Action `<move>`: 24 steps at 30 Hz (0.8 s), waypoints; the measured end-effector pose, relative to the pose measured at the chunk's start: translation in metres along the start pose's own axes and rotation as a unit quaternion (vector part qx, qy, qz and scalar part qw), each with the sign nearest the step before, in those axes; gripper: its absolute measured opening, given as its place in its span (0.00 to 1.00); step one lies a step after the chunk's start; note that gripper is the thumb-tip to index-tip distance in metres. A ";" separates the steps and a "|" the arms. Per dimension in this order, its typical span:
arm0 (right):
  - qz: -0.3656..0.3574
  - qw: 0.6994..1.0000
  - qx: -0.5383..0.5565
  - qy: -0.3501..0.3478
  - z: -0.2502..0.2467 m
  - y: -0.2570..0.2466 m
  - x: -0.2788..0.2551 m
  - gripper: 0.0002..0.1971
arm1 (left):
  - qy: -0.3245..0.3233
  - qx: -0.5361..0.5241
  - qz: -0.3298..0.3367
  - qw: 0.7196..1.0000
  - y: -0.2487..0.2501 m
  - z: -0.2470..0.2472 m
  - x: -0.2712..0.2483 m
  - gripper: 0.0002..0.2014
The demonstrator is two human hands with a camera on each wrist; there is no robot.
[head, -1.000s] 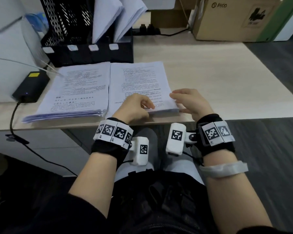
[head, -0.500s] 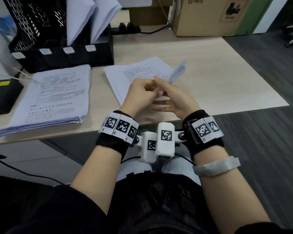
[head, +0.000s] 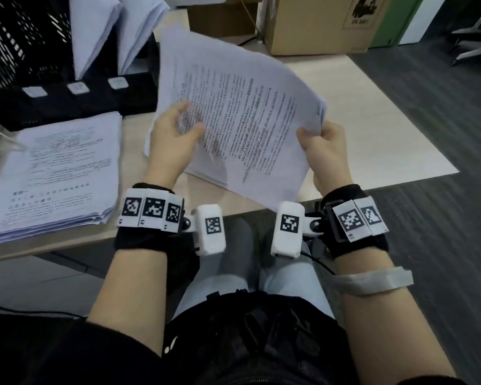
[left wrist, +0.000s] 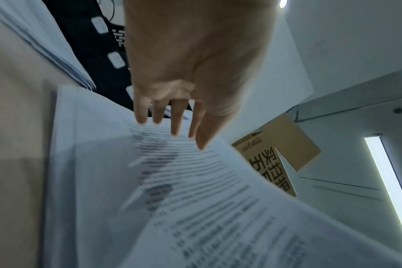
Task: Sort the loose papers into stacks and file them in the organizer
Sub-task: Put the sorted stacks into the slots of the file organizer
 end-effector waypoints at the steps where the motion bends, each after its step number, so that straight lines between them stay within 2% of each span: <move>1: -0.029 1.000 0.003 0.005 -0.003 -0.003 0.002 0.18 | 0.042 0.001 0.002 0.999 -0.002 -0.007 0.005 0.27; 2: -0.063 0.998 0.010 0.003 -0.006 -0.006 0.003 0.19 | 0.082 -0.005 0.013 0.997 -0.006 -0.014 0.010 0.31; 4: -0.116 0.993 0.032 0.001 -0.010 -0.013 0.005 0.15 | 0.132 -0.037 0.035 0.990 -0.012 -0.027 0.017 0.34; 7: -0.140 0.987 0.078 0.014 -0.015 -0.021 0.006 0.13 | 0.126 -0.124 0.021 0.984 -0.016 -0.036 0.021 0.23; 9: -0.130 0.987 0.098 -0.001 -0.016 -0.022 0.004 0.08 | 0.124 -0.161 0.009 0.979 -0.018 -0.039 0.021 0.12; 10: -0.113 0.988 0.102 -0.005 -0.017 -0.019 0.004 0.07 | 0.122 -0.170 0.008 0.978 -0.017 -0.039 0.019 0.11; 14: -0.056 0.994 0.095 0.001 -0.019 -0.001 -0.001 0.10 | 0.097 -0.178 0.013 0.979 -0.021 -0.030 0.009 0.11; 17: -0.078 0.992 0.095 0.014 -0.015 -0.002 -0.003 0.10 | 0.097 -0.155 0.044 0.982 -0.012 -0.026 0.003 0.08; 20: -0.121 0.985 0.124 0.021 -0.014 -0.009 -0.001 0.12 | 0.103 -0.195 0.077 0.972 -0.002 -0.027 0.002 0.06; 24: -0.080 0.991 0.108 0.011 -0.015 0.002 -0.004 0.09 | 0.110 -0.208 0.051 0.971 -0.007 -0.025 -0.006 0.05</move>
Point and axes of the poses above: each hand's wrist, its own x-axis towards the middle knuckle, its own z-axis out of the palm, y = z × x, the point moved 2 cm from there along x, towards the middle knuckle, and after that the axes turned 2 degrees about x, right-handed, at the moved point
